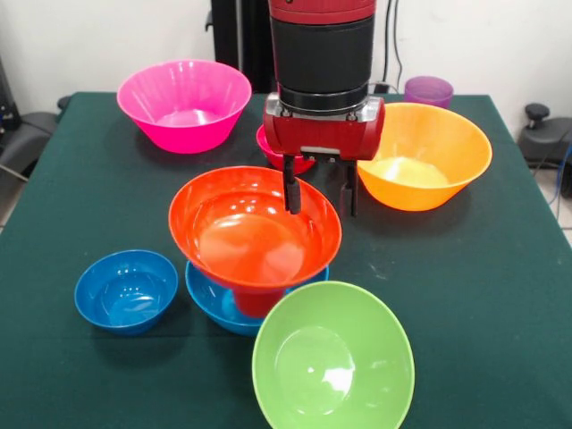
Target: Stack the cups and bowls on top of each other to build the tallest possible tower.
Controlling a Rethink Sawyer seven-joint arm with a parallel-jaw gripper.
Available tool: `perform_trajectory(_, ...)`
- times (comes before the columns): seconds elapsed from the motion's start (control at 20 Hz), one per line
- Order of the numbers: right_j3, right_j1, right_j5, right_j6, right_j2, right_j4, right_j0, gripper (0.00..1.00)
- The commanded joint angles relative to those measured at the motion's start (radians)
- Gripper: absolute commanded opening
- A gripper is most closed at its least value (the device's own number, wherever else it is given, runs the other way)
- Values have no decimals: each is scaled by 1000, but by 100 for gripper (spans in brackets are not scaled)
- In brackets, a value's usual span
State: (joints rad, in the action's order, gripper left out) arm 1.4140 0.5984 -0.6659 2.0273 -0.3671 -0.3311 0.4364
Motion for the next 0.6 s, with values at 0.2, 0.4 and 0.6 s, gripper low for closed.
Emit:
perform_trajectory(0.2,-39,-13,-45,-142,-52,-56,-7,100)
perform_trajectory(0.4,-31,-27,-28,-129,-56,-52,1,100)
perform_trajectory(0.6,-17,-20,-23,-112,-50,-50,-2,100)
